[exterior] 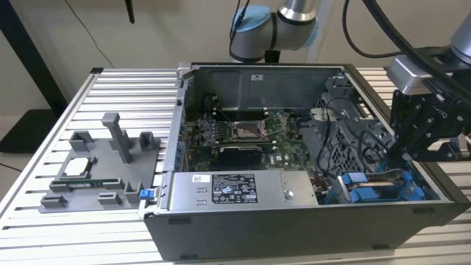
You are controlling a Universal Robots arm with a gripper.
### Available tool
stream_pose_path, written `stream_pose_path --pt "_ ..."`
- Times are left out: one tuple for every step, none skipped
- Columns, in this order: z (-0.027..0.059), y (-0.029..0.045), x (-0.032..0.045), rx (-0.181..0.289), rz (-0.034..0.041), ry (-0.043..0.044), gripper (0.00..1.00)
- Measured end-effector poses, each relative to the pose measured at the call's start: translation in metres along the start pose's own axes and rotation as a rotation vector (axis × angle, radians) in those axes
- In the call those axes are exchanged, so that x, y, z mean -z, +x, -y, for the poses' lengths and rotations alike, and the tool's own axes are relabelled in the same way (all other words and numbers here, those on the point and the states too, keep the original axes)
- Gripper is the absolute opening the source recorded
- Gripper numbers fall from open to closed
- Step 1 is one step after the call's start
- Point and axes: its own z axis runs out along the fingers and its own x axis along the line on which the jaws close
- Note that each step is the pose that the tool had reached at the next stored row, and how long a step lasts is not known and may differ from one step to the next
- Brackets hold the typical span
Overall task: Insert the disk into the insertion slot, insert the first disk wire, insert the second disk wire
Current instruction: 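Insert the first disk wire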
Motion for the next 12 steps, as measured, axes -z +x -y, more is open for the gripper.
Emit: stream_pose_path --pt "0.0005 0.0004 -0.0008 0.000 0.0001 -0.0012 0.00" --pt "0.0009 0.0006 -0.0014 0.000 0.0000 -0.0026 0.00" --pt "0.0014 0.0009 -0.0023 0.000 0.0001 -0.0040 0.00" --pt "0.0018 0.0012 -0.0030 0.000 0.0000 -0.0048 0.00" --pt "0.0020 0.0015 -0.0036 0.000 0.0000 -0.0050 0.00" --pt "0.0021 0.0019 -0.0042 0.000 0.0000 -0.0051 0.00" --pt "0.0022 0.0023 -0.0047 -0.001 -0.0001 -0.0053 0.00" --pt "0.0024 0.0027 -0.0053 0.000 0.0000 -0.0053 0.00" --pt "0.0026 0.0030 -0.0060 0.000 0.0001 -0.0055 0.00" --pt "0.0028 0.0033 -0.0066 0.000 0.0001 -0.0057 0.00" --pt "0.0030 0.0037 -0.0072 0.000 0.0000 -0.0059 0.00" --pt "0.0032 0.0040 -0.0078 0.000 0.0000 -0.0062 0.00"
